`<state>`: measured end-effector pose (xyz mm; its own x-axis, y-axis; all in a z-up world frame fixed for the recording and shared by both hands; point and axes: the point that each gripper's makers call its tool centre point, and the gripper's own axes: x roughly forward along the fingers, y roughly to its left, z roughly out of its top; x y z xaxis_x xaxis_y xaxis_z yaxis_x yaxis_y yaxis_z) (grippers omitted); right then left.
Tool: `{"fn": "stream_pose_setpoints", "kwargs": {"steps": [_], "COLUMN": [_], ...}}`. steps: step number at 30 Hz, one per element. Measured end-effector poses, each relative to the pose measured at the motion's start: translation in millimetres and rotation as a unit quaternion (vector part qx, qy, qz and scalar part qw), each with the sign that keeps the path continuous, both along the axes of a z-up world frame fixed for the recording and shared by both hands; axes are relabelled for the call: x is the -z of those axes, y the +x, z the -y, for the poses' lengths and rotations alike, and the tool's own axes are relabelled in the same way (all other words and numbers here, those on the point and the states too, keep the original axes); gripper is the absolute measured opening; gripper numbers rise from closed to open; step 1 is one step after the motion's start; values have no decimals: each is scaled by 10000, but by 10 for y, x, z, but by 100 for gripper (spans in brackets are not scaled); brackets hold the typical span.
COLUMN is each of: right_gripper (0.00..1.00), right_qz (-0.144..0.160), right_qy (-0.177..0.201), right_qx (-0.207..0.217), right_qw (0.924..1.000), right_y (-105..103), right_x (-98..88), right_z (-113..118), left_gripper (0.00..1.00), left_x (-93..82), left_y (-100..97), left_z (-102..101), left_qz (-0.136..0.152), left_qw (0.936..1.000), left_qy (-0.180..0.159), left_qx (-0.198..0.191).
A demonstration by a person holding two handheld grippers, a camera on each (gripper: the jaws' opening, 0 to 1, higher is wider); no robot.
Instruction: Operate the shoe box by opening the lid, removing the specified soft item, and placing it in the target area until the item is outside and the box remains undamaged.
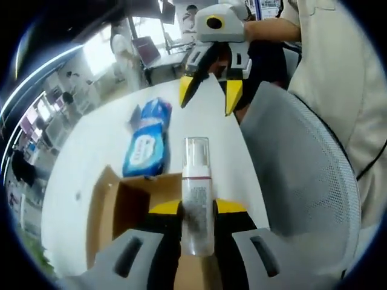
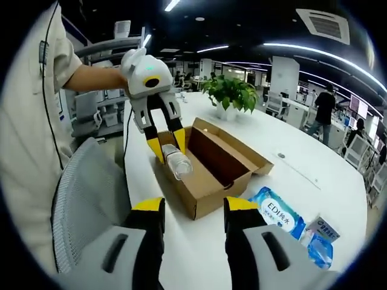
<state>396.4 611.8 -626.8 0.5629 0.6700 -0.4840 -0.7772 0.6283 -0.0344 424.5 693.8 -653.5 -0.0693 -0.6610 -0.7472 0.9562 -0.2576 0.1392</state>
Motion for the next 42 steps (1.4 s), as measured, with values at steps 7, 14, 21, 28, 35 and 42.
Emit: {"fn": "stream_pose_setpoints", "kwargs": {"steps": [7,14,21,28,35,42], "right_gripper": [28,21,18,17,17,16], "right_qz": [23,45,44,102,112,11], "right_qy": [35,-4,-42,-67,-175,-302], "right_qx": [-272,-601,-859,-1075,-1206,-1202], "right_qw": [9996,9982,9963,9941,9925,9923], "right_y": [-43,-108,-158,-180,-201,-223], "right_x": [-28,-43,-60,-107,-94,-91], "right_z": [-132,-236,-310,-371,-370,-361], "left_gripper": [17,17,17,17,17,17], "left_x": [-47,-83,-104,-110,-79,-29], "left_y": [-140,-227,-290,-343,-361,-395], "left_z": [84,139,198,246,293,344], "left_qz": [-117,-245,-293,-291,-286,-336], "left_qw": [9996,9988,9977,9966,9961,9960], "left_qy": [-174,-324,-458,-555,-578,-557], "left_qx": [170,284,412,532,600,616]}}
